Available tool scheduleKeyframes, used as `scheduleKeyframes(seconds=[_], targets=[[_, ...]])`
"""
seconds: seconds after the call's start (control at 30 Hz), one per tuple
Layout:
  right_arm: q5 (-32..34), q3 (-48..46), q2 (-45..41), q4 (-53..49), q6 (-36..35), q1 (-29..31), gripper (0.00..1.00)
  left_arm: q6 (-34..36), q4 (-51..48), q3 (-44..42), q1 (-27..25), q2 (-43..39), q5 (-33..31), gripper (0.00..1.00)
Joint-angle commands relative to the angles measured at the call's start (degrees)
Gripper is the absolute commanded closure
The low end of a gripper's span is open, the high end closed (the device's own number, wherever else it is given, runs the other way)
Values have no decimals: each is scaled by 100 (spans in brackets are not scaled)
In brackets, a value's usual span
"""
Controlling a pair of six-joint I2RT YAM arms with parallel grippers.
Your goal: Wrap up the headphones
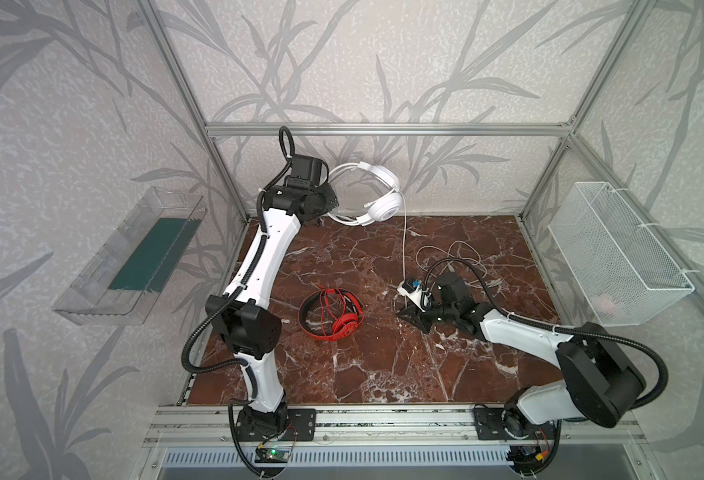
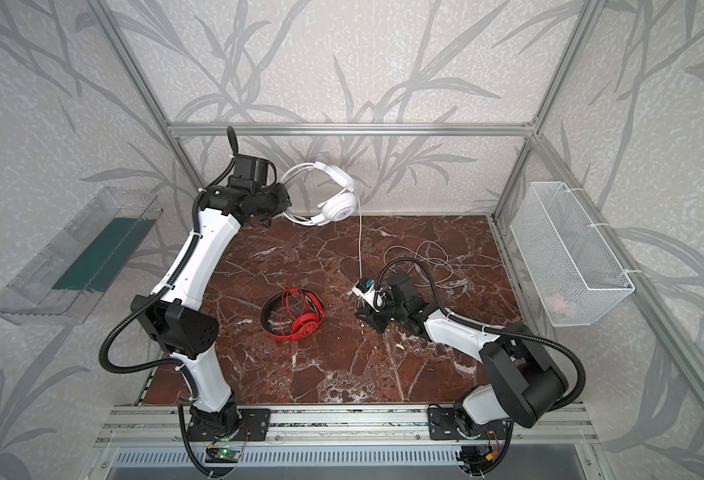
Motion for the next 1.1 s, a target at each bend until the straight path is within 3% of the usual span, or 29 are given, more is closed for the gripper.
scheduleKeyframes(seconds=[0.0,0.33,0.87,1.07], targets=[[-329,5,236,413,141,-48,72,-240,275,293,24,-331,7,100],[-710,213,922,505,338,-133,57,-193,262,377,34,-366,-120,100],[-423,-213,664,466,378,-152,39,-203,267,628,62,-261,-175,100],[-406,-162,689,330,405,-205,38,-180,238,640,79,-305,-263,100]])
